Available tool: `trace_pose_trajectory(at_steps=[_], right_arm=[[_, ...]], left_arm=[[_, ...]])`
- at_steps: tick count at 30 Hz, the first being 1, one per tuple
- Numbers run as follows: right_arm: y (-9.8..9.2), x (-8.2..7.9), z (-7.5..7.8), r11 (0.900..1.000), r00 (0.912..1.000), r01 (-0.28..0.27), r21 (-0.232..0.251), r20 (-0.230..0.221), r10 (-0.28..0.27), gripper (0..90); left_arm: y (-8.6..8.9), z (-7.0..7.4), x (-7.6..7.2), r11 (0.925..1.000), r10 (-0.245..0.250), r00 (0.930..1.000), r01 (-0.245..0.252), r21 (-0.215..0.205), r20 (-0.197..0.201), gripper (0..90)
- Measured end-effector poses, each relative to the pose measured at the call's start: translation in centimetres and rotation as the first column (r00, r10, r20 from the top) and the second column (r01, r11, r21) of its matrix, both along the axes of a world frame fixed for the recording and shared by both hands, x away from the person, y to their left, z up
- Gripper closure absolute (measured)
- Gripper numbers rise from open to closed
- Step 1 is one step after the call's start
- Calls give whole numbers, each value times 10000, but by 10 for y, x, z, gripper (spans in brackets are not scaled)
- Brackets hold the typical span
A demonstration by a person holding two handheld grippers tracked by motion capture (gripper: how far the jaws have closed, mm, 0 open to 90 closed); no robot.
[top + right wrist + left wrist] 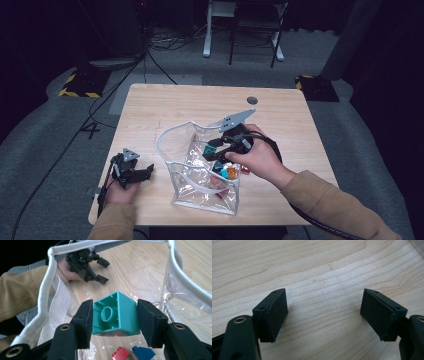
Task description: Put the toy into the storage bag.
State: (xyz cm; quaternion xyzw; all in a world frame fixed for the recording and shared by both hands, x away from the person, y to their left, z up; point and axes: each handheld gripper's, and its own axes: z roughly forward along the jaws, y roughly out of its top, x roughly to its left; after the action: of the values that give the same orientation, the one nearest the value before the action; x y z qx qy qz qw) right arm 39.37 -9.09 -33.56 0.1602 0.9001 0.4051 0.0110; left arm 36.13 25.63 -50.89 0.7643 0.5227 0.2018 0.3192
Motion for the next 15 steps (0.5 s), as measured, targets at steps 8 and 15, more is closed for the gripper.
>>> trace_pose_trajectory(at_steps=[8,15], right_arm=[[-2,0,2,10000,10000,57,22,69,-57,334],[-11,-3,18,9972,9993,151,731,344,-177,318]], left_arm=[[0,0,0,10000,2,10000,-2,-1,0,223],[0,0,0,10000,-2,10000,2,2,-1,223]])
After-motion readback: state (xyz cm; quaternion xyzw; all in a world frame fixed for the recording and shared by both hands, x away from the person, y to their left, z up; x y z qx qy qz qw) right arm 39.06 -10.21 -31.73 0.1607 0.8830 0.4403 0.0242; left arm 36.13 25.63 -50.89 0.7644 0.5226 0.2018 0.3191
